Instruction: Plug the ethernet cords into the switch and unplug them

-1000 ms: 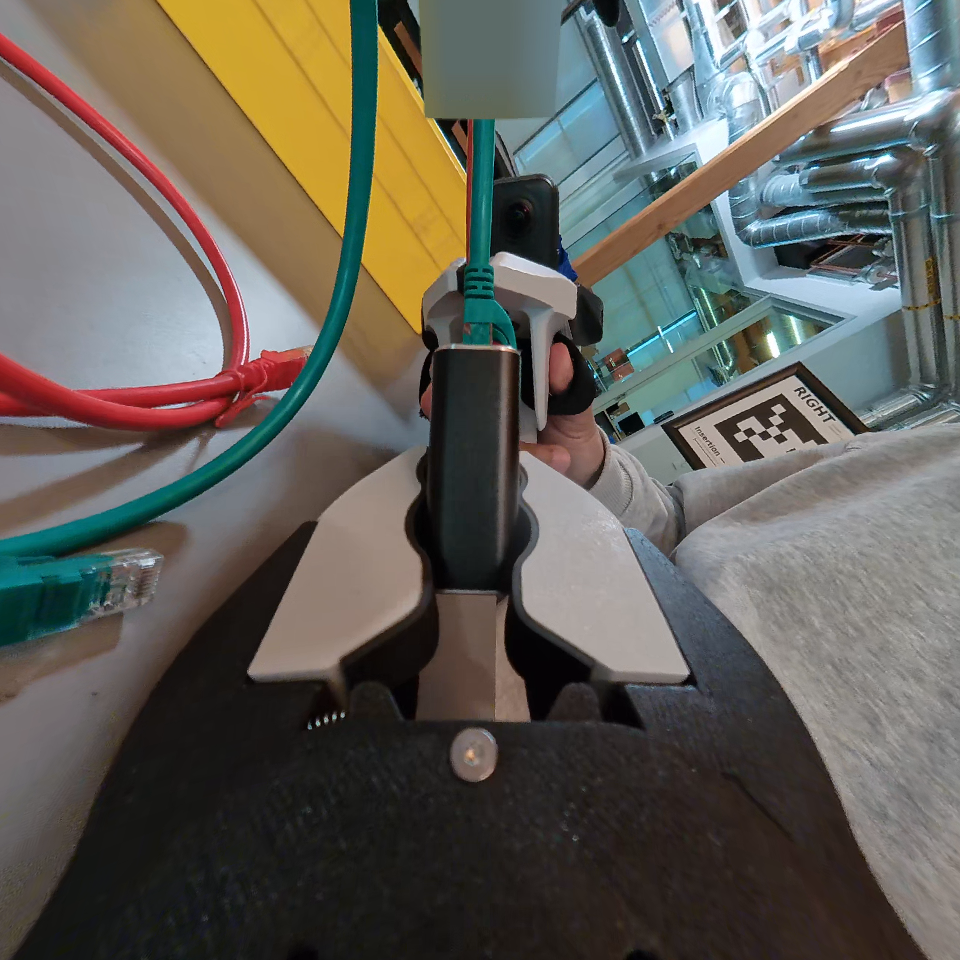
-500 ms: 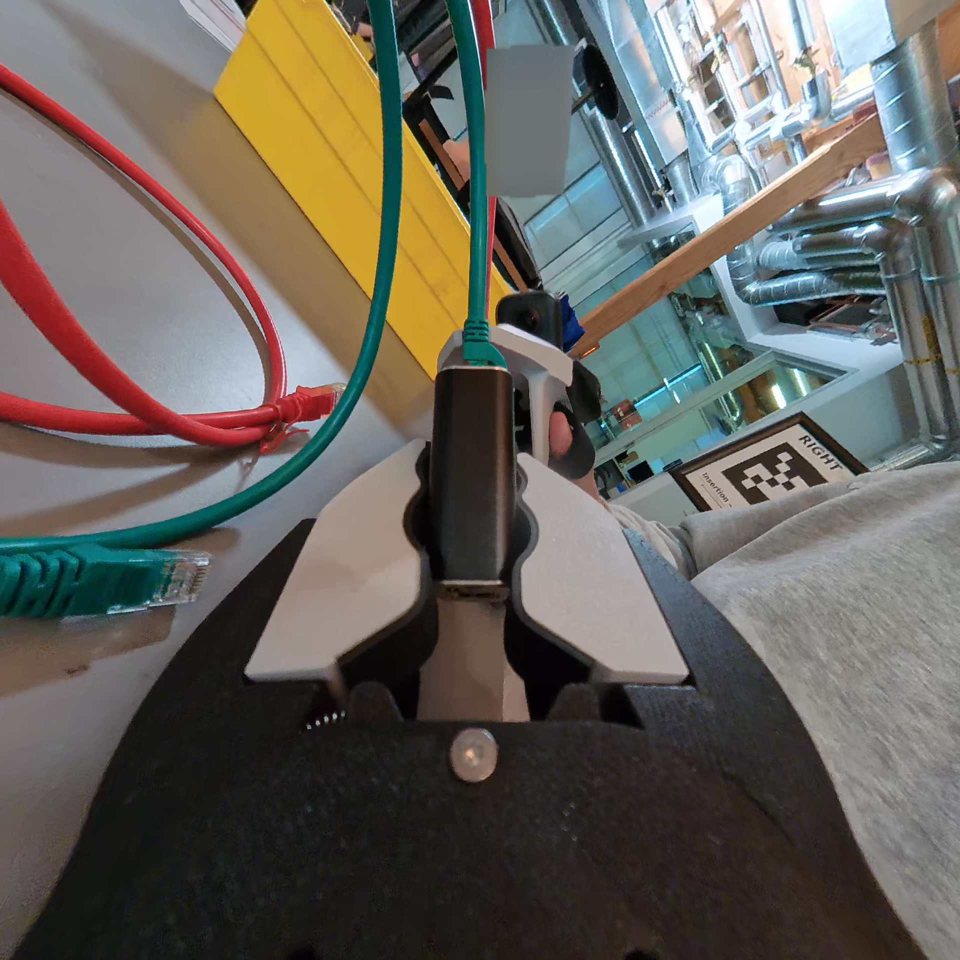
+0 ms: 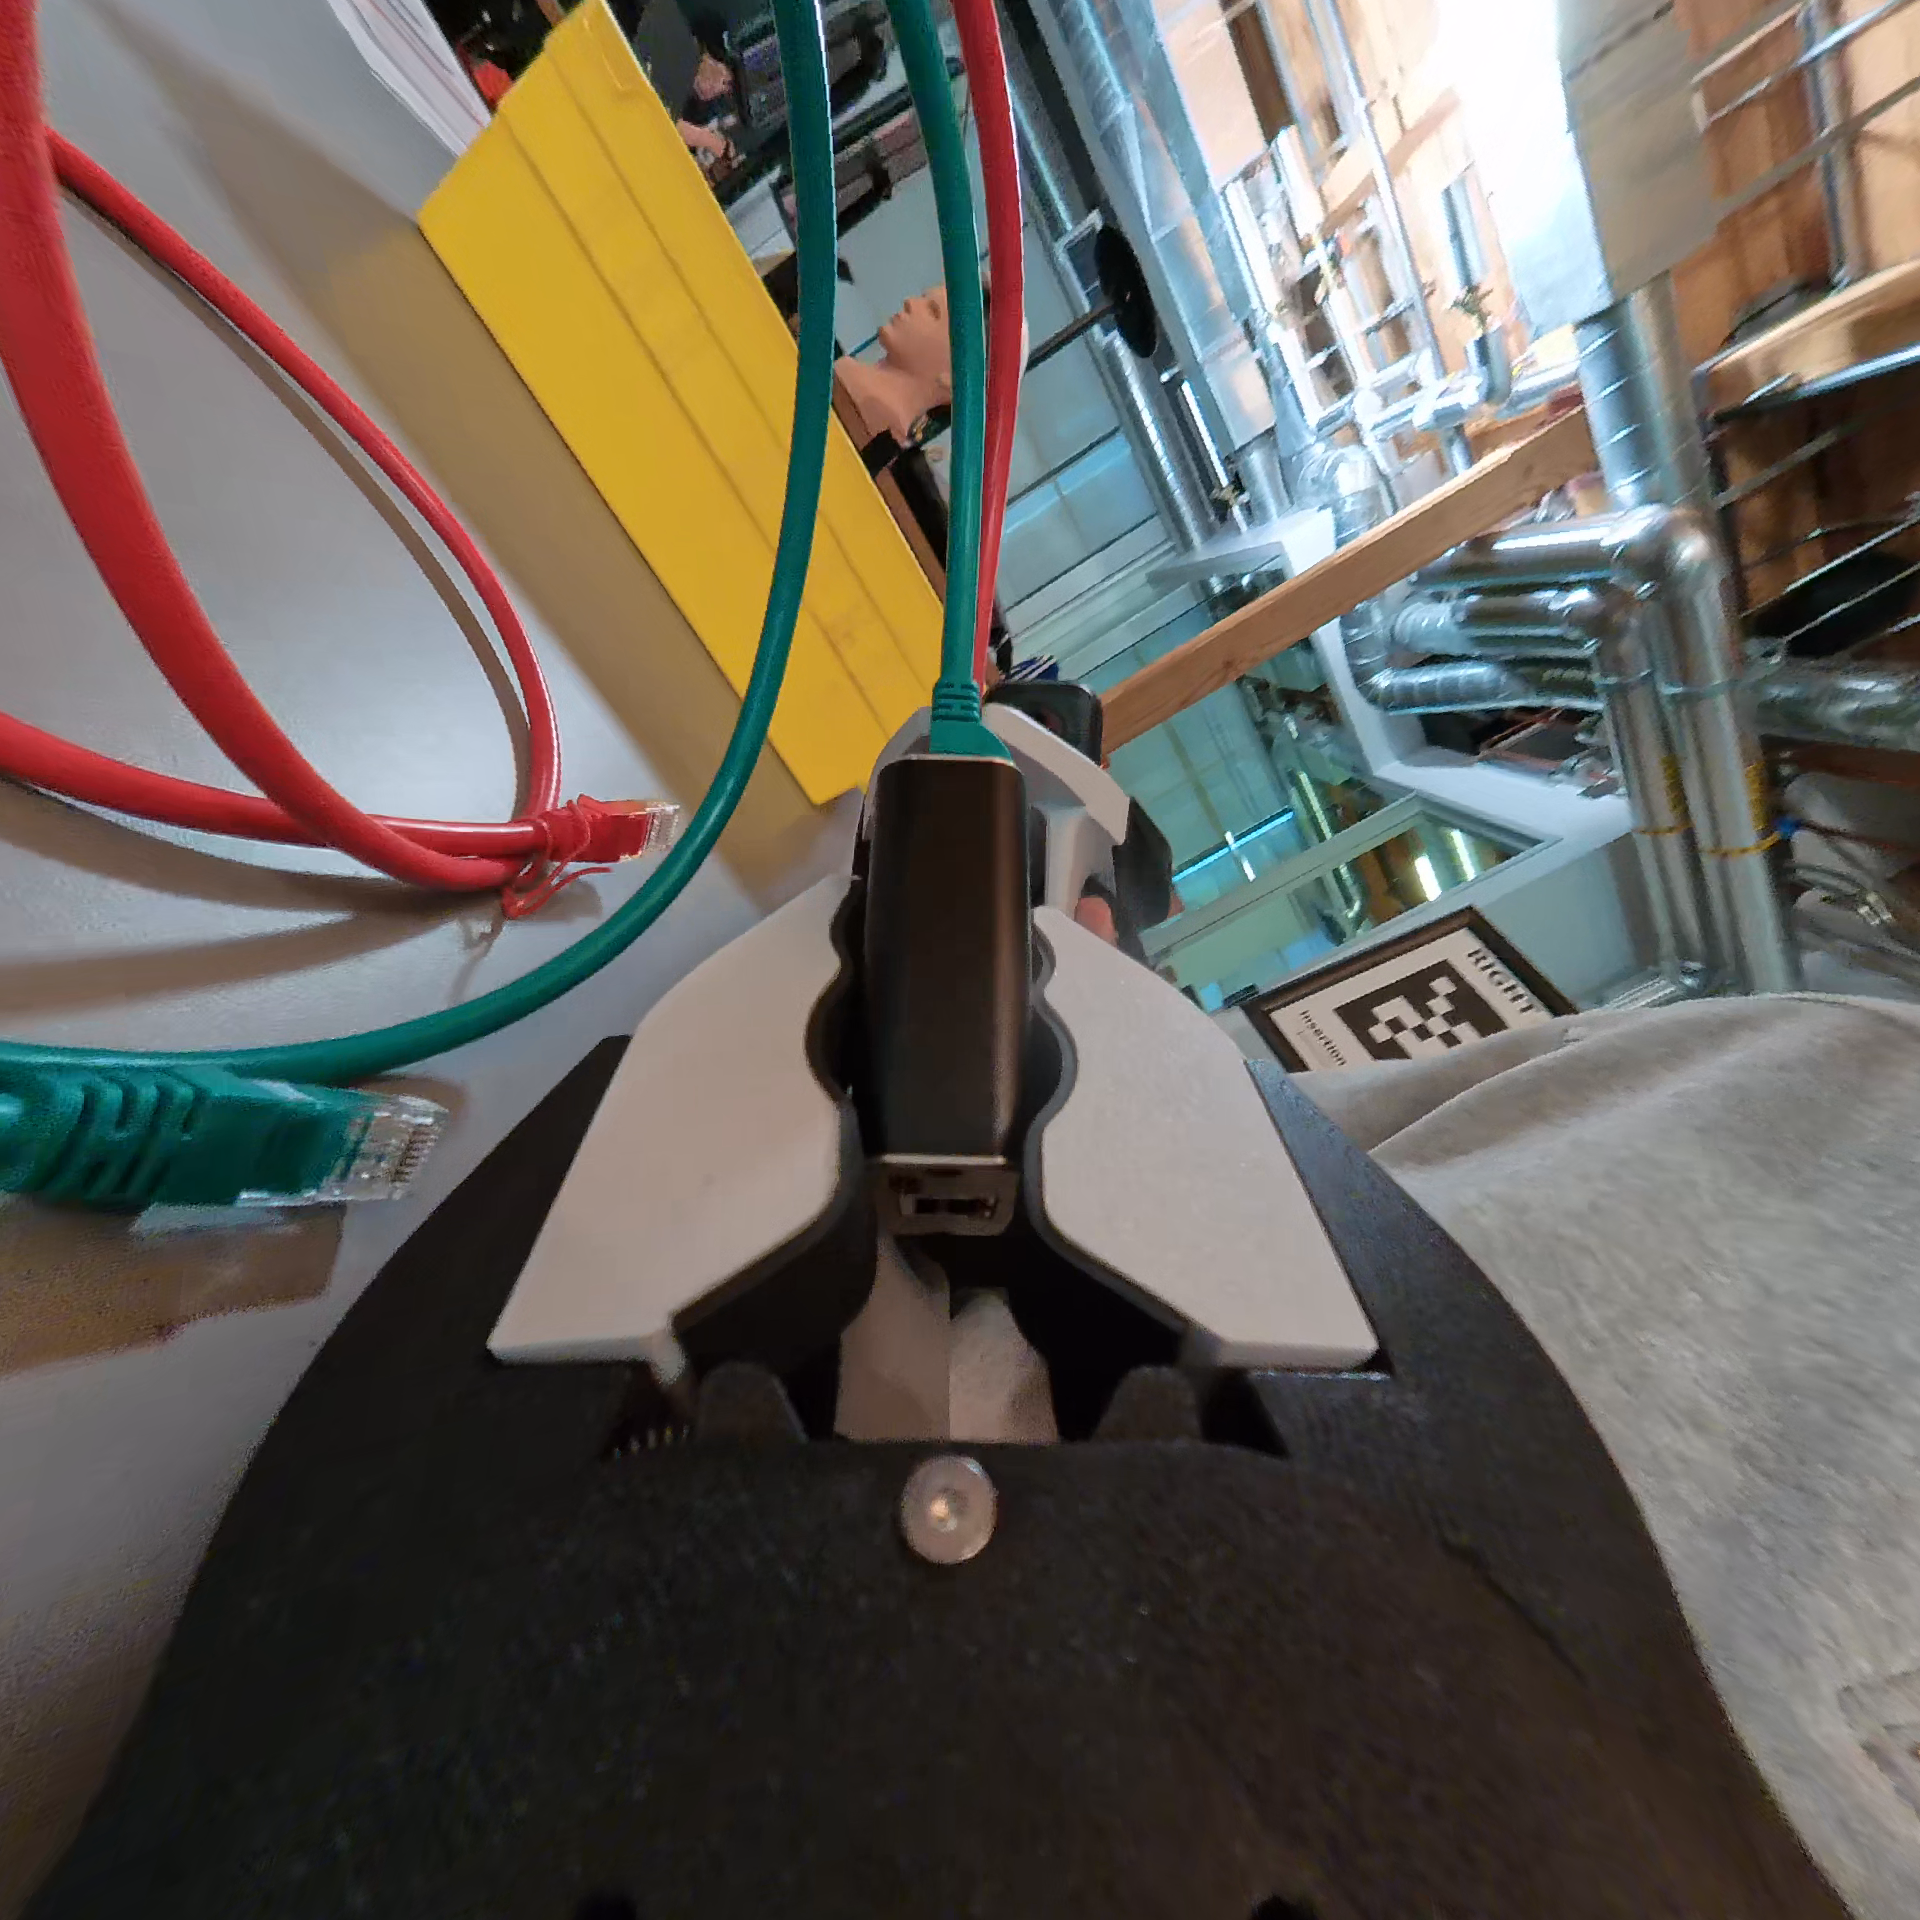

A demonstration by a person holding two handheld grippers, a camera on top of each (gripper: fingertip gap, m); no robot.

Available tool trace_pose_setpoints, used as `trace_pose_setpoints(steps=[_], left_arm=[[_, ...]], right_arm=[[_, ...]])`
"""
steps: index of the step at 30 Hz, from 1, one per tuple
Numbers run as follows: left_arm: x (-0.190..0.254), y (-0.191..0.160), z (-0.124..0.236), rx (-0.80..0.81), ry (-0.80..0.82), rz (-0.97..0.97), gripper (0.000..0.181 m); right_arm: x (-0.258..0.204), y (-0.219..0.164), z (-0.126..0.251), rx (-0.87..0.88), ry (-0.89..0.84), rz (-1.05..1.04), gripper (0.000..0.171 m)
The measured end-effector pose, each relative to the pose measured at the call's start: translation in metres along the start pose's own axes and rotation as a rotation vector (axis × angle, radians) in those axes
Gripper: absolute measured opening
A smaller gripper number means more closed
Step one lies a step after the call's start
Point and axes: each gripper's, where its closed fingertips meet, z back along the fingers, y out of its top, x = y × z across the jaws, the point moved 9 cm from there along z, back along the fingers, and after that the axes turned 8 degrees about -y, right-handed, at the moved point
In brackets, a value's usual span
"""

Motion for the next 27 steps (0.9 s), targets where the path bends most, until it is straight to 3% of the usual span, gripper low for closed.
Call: trace_pose_setpoints(steps=[8, 13, 20, 27], left_arm=[[-0.003, 0.007, -0.001, 0.057, -0.059, 0.031, 0.025], [-0.003, 0.015, 0.012, 0.158, -0.117, 0.091, 0.026], [0.002, 0.020, 0.023, 0.266, -0.117, 0.051, 0.027], [0.008, 0.004, 0.003, 0.224, -0.128, 0.022, 0.028]], right_arm=[[-0.001, 0.015, -0.004, -0.052, 0.018, 0.063, 0.008], [-0.008, 0.019, 0.001, -0.067, 0.040, 0.084, 0.054], [-0.014, -0.030, -0.019, -0.317, 0.103, 0.047, 0.053], [-0.023, -0.031, -0.015, -0.279, 0.096, 0.142, 0.048]])
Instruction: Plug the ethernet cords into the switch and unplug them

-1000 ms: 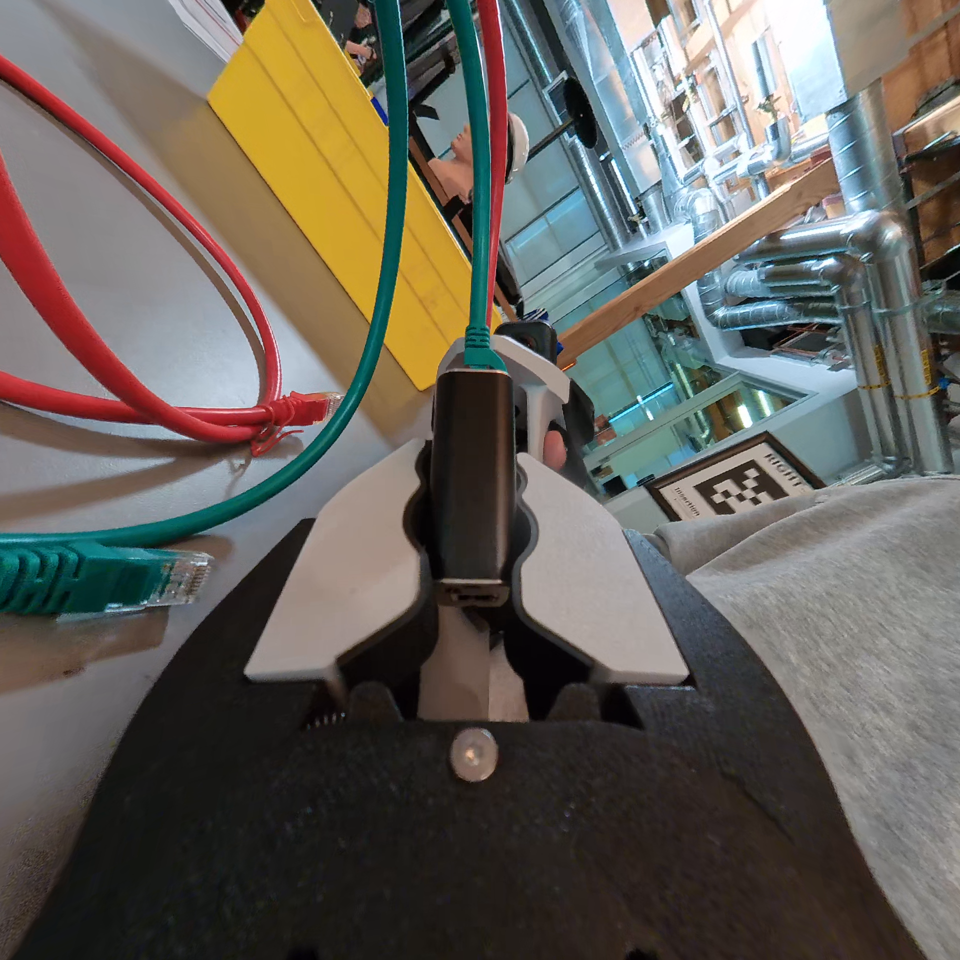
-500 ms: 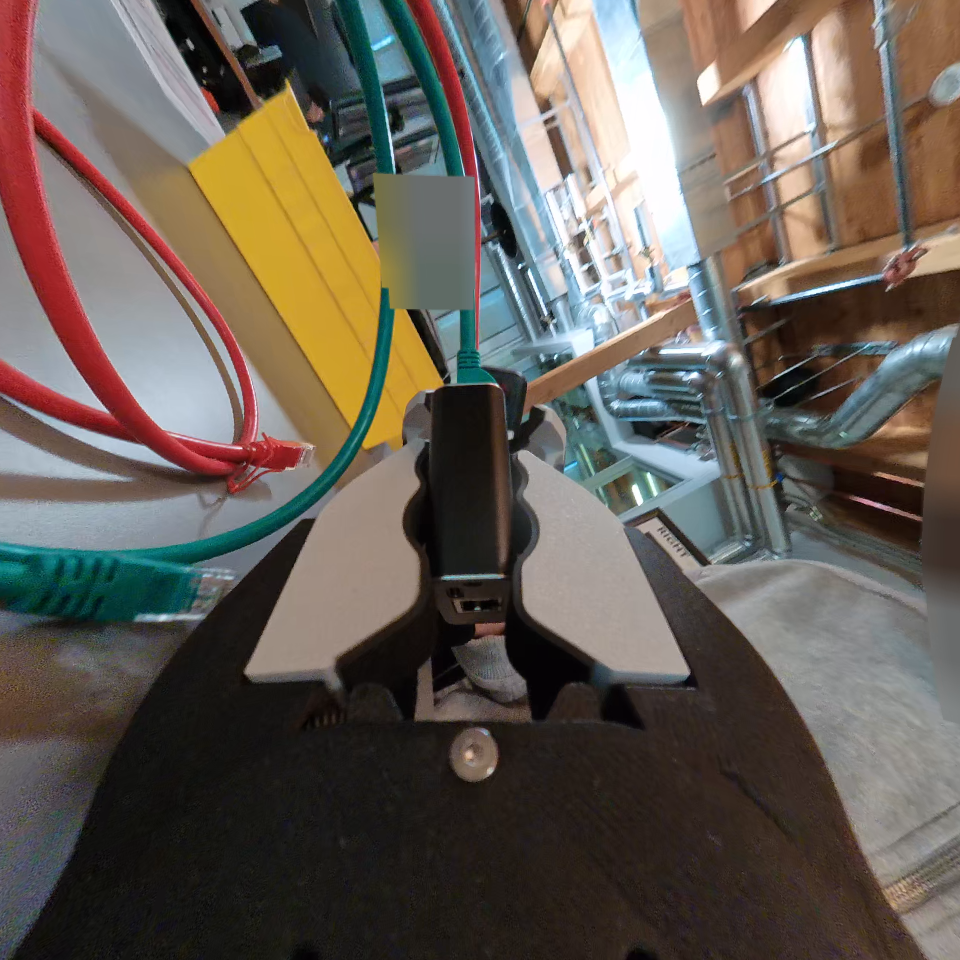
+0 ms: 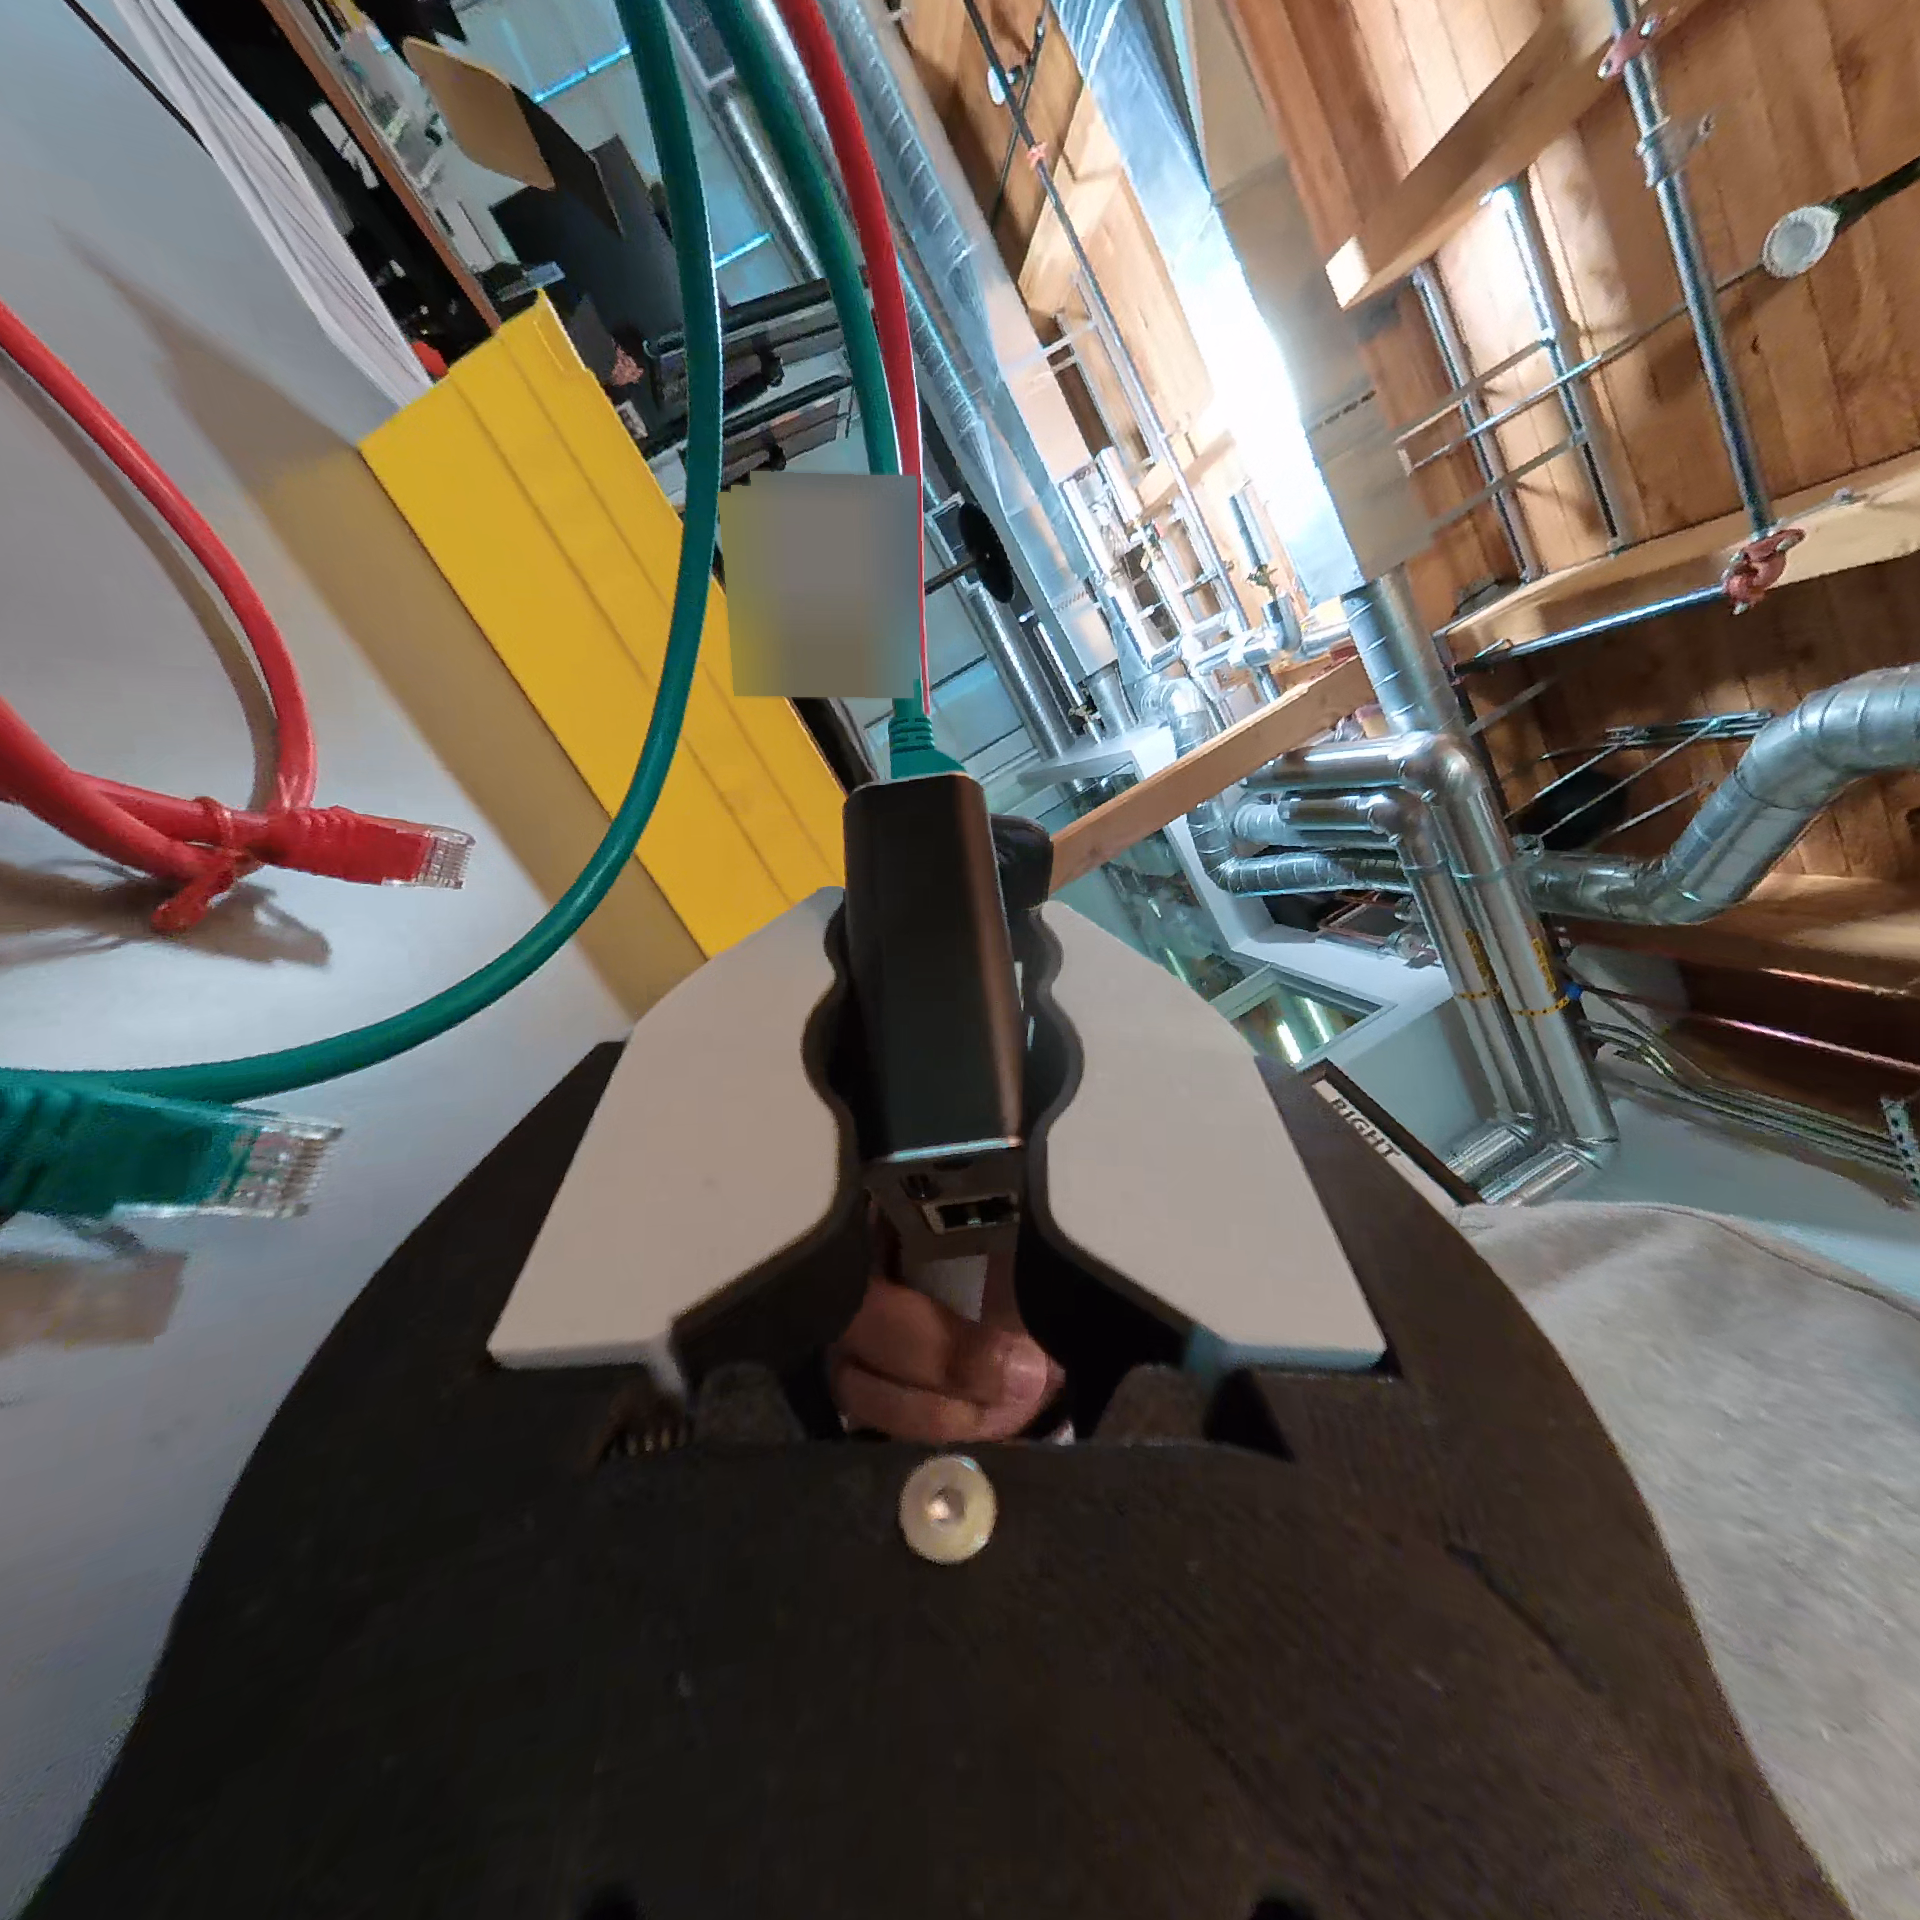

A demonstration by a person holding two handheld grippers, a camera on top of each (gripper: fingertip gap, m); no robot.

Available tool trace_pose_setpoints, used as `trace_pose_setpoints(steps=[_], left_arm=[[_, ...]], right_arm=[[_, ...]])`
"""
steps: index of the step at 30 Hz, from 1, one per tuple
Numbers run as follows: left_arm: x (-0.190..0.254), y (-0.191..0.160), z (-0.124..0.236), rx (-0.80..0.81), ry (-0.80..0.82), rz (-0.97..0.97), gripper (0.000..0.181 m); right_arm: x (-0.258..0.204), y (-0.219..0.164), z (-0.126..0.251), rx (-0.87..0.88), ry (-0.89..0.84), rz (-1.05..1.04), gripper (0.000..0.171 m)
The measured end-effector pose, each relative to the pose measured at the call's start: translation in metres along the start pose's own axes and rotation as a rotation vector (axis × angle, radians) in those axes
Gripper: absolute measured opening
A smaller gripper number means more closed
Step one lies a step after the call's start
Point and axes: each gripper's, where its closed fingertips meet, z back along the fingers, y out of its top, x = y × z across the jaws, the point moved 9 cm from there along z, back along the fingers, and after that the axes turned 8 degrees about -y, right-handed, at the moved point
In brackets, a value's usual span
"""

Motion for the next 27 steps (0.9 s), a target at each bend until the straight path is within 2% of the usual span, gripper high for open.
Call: trace_pose_setpoints(steps=[3, 5, 7, 11, 15, 20, 24, 27], left_arm=[[-0.001, -0.001, -0.001, 0.005, -0.024, 0.005, 0.029], [0.002, 0.001, -0.001, 0.001, -0.040, -0.021, 0.035], [0.005, 0.005, 0.000, -0.017, -0.022, -0.053, 0.045], [0.010, 0.012, 0.002, -0.069, 0.032, -0.169, 0.046], [0.020, 0.025, 0.010, -0.042, 0.069, -0.299, 0.046], [0.039, 0.045, 0.030, 0.032, 0.247, -0.593, 0.046], [0.045, 0.060, 0.043, -0.007, 0.409, -0.776, 0.046], [0.036, 0.073, 0.056, -0.027, 0.545, -0.817, 0.058]], right_arm=[[-0.005, 0.001, 0.001, 0.006, 0.005, 0.016, 0.040], [-0.004, 0.003, 0.005, 0.020, 0.022, -0.011, 0.028], [-0.001, 0.009, 0.012, 0.071, 0.008, -0.051, 0.026], [0.000, 0.019, 0.023, 0.099, -0.019, -0.026, 0.025], [0.002, 0.029, 0.032, 0.142, -0.055, 0.004, 0.025], [0.013, 0.046, 0.051, 0.253, -0.116, -0.016, 0.025], [0.014, 0.053, 0.058, 0.294, -0.116, 0.002, 0.025], [0.012, 0.054, 0.055, 0.273, -0.092, 0.028, 0.025]])
